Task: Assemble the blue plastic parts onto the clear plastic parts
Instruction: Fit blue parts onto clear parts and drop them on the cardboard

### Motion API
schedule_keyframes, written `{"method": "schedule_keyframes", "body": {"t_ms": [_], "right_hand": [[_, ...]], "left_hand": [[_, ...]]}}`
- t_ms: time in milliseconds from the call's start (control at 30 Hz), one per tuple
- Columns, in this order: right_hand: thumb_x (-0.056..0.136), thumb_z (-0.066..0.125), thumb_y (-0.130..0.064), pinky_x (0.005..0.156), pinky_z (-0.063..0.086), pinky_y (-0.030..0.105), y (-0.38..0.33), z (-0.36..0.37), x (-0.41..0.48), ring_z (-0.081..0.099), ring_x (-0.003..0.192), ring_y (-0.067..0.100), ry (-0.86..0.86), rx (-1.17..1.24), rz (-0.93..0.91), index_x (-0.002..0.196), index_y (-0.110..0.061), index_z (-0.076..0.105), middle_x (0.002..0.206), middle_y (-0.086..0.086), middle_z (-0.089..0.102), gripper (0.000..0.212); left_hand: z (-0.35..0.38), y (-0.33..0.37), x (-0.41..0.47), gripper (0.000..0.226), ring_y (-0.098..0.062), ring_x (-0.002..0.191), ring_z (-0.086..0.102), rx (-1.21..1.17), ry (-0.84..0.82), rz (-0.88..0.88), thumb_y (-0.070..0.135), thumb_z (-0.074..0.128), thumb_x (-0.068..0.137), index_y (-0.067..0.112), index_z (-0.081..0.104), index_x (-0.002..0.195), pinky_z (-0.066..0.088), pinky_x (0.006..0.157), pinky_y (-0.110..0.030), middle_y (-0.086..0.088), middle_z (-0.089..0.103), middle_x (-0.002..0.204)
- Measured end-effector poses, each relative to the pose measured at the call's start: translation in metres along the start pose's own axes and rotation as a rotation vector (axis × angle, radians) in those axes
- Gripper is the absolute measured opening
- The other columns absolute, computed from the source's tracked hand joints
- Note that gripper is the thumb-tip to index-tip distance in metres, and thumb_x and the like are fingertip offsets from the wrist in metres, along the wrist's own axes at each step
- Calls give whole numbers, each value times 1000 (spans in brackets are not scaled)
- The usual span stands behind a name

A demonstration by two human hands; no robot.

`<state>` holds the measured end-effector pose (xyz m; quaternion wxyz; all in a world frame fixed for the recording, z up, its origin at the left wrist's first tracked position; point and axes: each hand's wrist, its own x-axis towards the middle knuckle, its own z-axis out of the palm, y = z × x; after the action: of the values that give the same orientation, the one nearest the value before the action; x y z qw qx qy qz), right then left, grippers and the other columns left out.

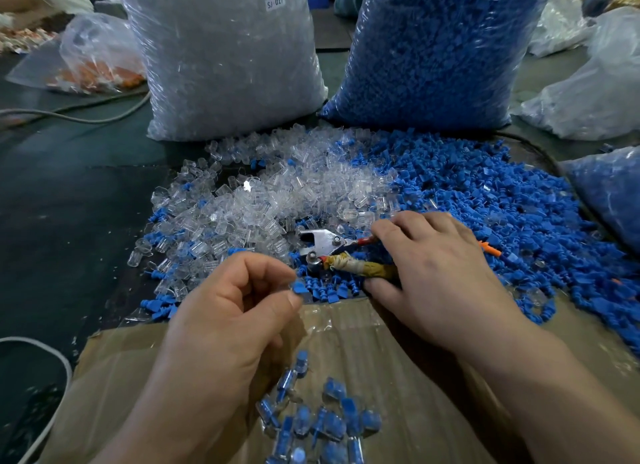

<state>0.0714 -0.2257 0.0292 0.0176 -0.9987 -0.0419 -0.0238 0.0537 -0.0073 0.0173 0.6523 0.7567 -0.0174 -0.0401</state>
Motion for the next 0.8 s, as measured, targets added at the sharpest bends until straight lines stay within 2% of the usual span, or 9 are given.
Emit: {"method": "schedule_keyframes", "body": {"t_ms": [100,233,367,533,633,800], "right_hand": [[85,49,-62,112,24,45,0,-2,2,37,124,25,-4,-7,-2,143,-32,33,135,-4,45,67],[82,49,-59,99,34,45,-4,-6,4,40,111,26,-28,-18,10,136,-29,42,120,1,49,62],[77,44,-60,90,34,42,-1,-7,5,38,103,23,-25,-33,9,130,-30,48,113,-2,53,61],[77,38,-57,85,36,38,-1,-15,-1,37,96,16,102,114,0,127,-30,49,102,-11,53,58],[82,43,-54,80,42,33,-2,-21,-9,44,96,14,142,225,-88,124,-28,50,102,-12,54,50],[79,44,-52,76,43,28,1,-23,-18,50,94,13,84,219,-224,122,-29,55,98,-14,58,50]], "left_hand": [[1,-4,2,27,-12,52,60,-88,33,-19,35,74,57,30,75,84,49,47,-19,-1,69,71],[4,-4,4,26,-13,51,59,-205,52,-66,24,74,58,24,76,83,49,45,-19,-5,68,69],[5,-5,6,25,-14,52,59,-209,60,-57,22,74,59,25,76,84,50,45,-20,-7,68,69],[1,-6,7,20,-14,50,58,-209,60,-31,20,73,64,26,75,83,48,43,-19,-8,67,68],[-2,-8,9,20,-13,49,57,-221,61,-16,19,72,65,26,74,83,47,42,-19,-8,67,67],[-9,-12,11,20,-13,55,59,-235,37,5,18,71,67,24,74,86,49,45,-21,-8,69,74]]}}
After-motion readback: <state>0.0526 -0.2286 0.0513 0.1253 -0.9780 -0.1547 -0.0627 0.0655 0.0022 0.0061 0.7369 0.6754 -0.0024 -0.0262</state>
